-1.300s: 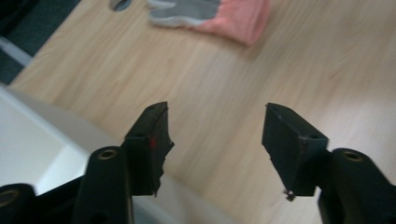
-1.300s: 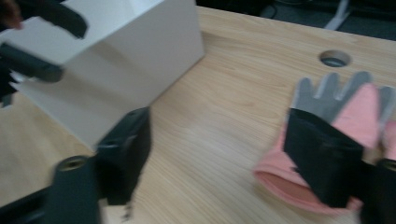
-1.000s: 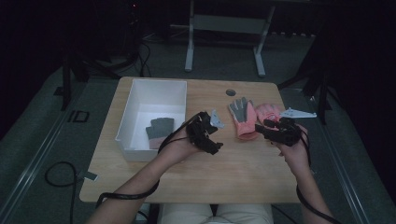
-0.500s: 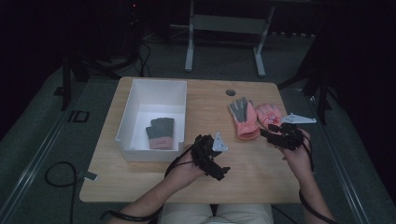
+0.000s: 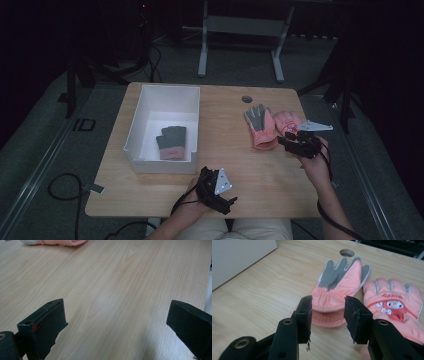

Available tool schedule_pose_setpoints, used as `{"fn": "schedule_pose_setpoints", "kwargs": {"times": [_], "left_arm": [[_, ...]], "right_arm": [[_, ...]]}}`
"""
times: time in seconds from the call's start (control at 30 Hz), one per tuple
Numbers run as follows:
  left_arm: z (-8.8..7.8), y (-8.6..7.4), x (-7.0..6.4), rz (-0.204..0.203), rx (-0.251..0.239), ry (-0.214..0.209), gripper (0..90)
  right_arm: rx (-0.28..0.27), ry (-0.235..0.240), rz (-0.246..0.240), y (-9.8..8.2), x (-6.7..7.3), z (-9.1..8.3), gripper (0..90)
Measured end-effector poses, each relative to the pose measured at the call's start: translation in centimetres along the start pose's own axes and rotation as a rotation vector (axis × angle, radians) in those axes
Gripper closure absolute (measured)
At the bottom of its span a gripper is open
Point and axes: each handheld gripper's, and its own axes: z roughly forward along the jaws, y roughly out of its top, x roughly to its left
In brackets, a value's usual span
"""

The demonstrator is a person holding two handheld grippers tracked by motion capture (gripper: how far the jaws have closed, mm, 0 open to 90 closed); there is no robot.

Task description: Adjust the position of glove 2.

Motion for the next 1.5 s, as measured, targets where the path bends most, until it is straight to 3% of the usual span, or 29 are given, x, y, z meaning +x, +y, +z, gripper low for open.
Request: {"fn": "schedule_pose_setpoints", "kwargs": {"times": [0.13,0.33,0.47,0.5,0.73,0.9,1.03,1.17,1.27,1.37,1.5], "left_arm": [[-0.2,-0.9,0.1,-0.011,-0.036,0.02,2.1],[-0.4,-1.5,-0.2,-0.023,-0.053,0.04,2.1],[-0.5,-1.8,-0.4,-0.026,-0.053,0.057,2.2],[-0.5,-1.8,-0.4,-0.026,-0.053,0.057,2.2],[-0.8,-1.9,-0.3,-0.044,-0.068,0.057,2.2],[-0.7,-2.0,-0.3,-0.032,-0.061,0.055,2.2],[-0.6,-2.0,-0.4,-0.029,-0.055,0.052,2.2],[-0.5,-2.1,-0.4,-0.035,-0.048,0.048,2.2],[-0.5,-2.1,-0.5,-0.024,-0.045,0.049,2.2],[-0.6,-2.0,-0.6,-0.012,-0.05,0.051,2.2],[-0.4,-2.0,-0.6,-0.013,-0.047,0.048,2.2]], "right_arm": [[-0.015,-0.007,-0.019,1.0,-0.2,0.9,58.6],[-0.013,0.004,-0.025,2.3,-0.4,2.8,60.8],[0.024,0.018,-0.005,3.5,-0.6,5.7,64.7],[0.024,0.018,-0.005,3.5,-0.6,5.7,64.7],[0.109,-0.008,0.014,4.1,-1.1,10.7,71.1],[0.145,-0.012,0.017,4.1,-1.3,12.8,70.4],[0.185,-0.054,0.009,3.8,-1.4,14.1,70.2],[0.221,-0.066,0.002,3.4,-1.5,15.0,68.6],[0.245,-0.082,-0.012,3.2,-1.1,15.4,73.9],[0.266,-0.062,0.021,3.2,-1.1,15.8,82.6],[0.262,-0.056,0.114,3.5,-1.4,15.5,88.6]]}}
